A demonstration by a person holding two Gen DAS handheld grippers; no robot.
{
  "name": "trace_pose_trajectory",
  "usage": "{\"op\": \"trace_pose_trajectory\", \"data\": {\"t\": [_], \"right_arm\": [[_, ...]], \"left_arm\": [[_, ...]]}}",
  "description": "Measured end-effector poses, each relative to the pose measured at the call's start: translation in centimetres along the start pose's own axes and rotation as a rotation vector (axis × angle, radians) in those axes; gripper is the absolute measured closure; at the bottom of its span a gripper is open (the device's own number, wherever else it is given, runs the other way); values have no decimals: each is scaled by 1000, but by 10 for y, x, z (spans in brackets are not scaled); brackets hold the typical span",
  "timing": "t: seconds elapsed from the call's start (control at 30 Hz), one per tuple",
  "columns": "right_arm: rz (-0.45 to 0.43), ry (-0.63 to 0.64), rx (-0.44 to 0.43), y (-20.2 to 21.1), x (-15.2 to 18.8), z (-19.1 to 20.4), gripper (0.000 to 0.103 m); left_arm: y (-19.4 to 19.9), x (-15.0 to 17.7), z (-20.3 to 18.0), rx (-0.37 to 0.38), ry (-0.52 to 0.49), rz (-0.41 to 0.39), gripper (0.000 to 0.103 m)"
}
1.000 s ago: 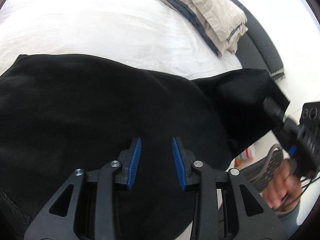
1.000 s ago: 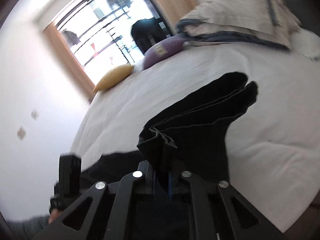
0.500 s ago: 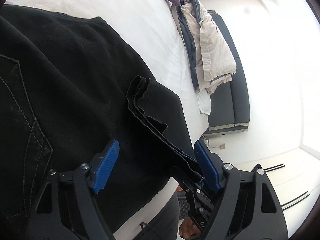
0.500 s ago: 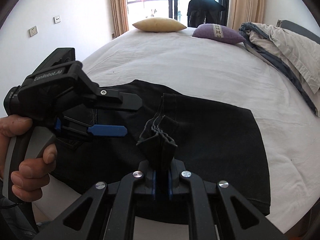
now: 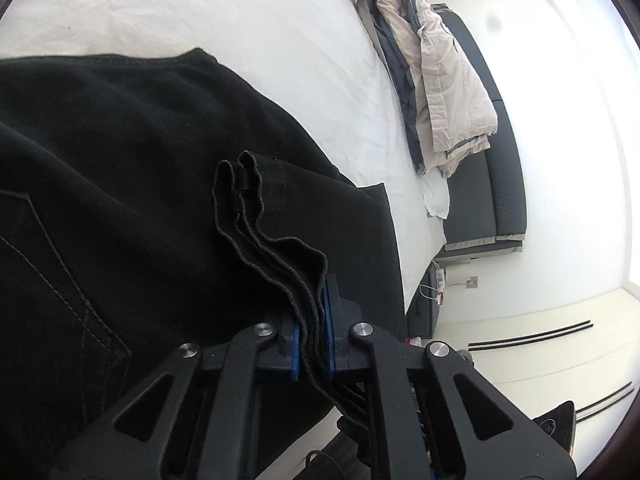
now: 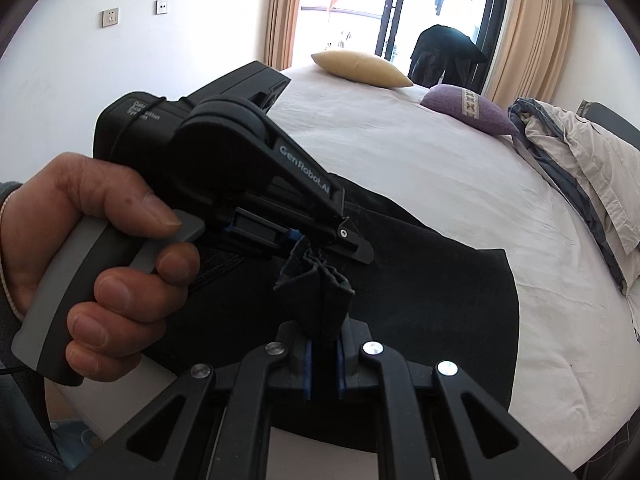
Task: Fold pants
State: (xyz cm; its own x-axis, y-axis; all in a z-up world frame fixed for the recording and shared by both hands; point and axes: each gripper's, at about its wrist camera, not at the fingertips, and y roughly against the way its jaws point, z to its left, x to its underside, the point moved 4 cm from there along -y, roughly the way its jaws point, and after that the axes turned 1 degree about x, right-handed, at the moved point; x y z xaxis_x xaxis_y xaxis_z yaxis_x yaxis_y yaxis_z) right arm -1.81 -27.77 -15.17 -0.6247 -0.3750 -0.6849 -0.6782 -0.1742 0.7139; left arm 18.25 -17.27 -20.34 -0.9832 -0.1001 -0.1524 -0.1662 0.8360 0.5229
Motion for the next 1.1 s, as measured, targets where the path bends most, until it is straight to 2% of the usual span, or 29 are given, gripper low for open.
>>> {"op": "trace_pose_trajectory", "data": {"t": [0.17,0.3,0.53,0.7,0.8,0.93,1.03,1.1], "right_arm": [[-24,26,-16,2,-11,17,93],[-22,51,-35,-2,-12,33,93],[32,82,-66,-22,-4,62,93],[69,79,-77,-36,1,70,92],[107,65,-93,-44,5,71,90],[128,-3,-143,-50,8,63,87],[147,-60,-202,-51,10,56,73],[162,-111,-285,-45,12,54,50]], "left_arm": [[27,-15,-6,-79,-113,-8,97],[45,-15,-1,-121,-135,-21,97],[60,-8,35,-217,-123,-16,97],[56,-4,59,-224,-104,-11,96],[48,-7,59,-236,-102,-7,95],[62,-7,54,-281,-112,-11,92],[88,-11,53,-407,-142,-57,92],[108,-17,53,-437,-131,-97,92]]}}
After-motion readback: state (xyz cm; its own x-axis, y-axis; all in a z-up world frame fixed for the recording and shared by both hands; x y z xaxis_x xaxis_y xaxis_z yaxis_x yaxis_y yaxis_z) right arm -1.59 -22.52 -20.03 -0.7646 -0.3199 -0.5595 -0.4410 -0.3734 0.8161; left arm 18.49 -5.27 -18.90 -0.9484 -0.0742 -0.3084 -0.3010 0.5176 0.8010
